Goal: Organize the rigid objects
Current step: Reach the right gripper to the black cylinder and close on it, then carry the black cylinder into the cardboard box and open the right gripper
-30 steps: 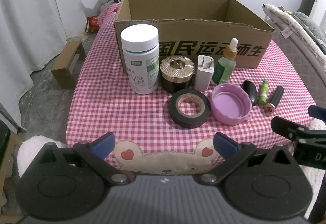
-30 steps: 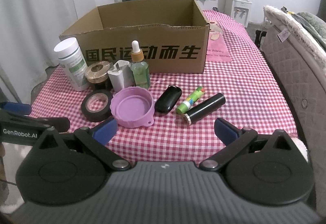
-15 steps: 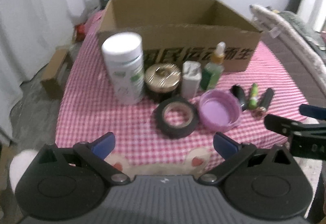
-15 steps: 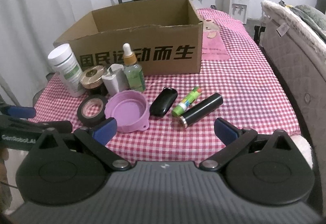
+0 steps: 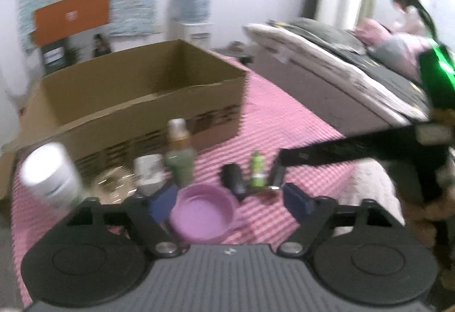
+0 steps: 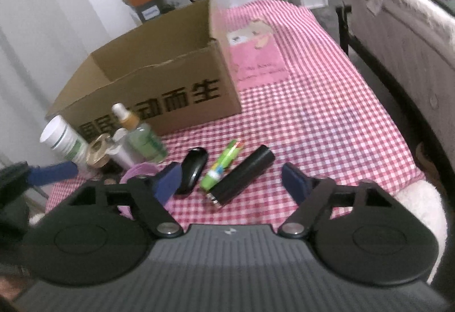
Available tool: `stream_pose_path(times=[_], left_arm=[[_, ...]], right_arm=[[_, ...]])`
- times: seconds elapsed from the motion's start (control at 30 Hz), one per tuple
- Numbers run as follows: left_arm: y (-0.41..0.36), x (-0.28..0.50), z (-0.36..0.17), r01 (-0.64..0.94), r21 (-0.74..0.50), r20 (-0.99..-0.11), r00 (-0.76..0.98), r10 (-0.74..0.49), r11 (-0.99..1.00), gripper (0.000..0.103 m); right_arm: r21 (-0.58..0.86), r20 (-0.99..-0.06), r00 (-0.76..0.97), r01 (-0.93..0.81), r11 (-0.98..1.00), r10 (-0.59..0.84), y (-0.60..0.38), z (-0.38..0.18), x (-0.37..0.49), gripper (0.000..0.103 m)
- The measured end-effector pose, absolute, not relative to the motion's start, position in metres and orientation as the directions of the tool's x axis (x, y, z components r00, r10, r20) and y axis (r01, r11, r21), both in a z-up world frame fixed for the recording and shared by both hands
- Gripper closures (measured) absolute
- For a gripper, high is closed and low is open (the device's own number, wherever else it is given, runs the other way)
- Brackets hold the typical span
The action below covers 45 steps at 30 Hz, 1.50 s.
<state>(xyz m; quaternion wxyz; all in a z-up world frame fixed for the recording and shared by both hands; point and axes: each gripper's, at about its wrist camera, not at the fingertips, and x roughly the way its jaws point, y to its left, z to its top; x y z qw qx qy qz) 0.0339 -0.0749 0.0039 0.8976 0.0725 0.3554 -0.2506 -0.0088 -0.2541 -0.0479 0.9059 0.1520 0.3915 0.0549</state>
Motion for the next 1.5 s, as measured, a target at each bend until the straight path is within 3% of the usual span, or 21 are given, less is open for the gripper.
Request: stream_pose_path(times=[0.13,0.33,0.8,1.0,1.23,1.5], left_arm=[[-0.103,0.039,-0.003,0.579,-0.028,-0.690,0.578,-0.435,0.815,0.042],[-0.133,0.052,-0.018,0.629,-0.017,-0.717,0.534,-0.448,0.777,0.064],[-0.187,0.076,-0.048,0.685,0.043,-0.798,0.462,-0.388,0.727,0.067],[-0.197,0.088,-0.057,0.663,0.081,-0.828,0.461,-0.320,0.744,0.078],[-0.202,0.096,-0.057,0.647,0.074,-0.830,0.462,-0.313,0.759,0.080],[-0.197,0.097,-0.054,0.630,0.054,-0.814,0.477,-0.332,0.775,0.080]], right_arm=[[0.325,-0.721,0.659,0.045,0.945,0.217,-0.264,-0.058,0.011,0.054],[0.343,-0.761,0.602,0.056,0.938,0.242,-0.269,-0.076,0.035,0.075],[0.490,-0.738,0.559,0.062,0.869,0.377,-0.297,-0.086,0.040,0.082],[0.551,-0.726,0.532,0.072,0.832,0.435,-0.311,-0.090,0.043,0.082],[0.623,-0.706,0.502,0.106,0.775,0.499,-0.321,-0.099,0.047,0.077],[0.686,-0.656,0.532,0.125,0.717,0.535,-0.326,-0.104,0.041,0.080]])
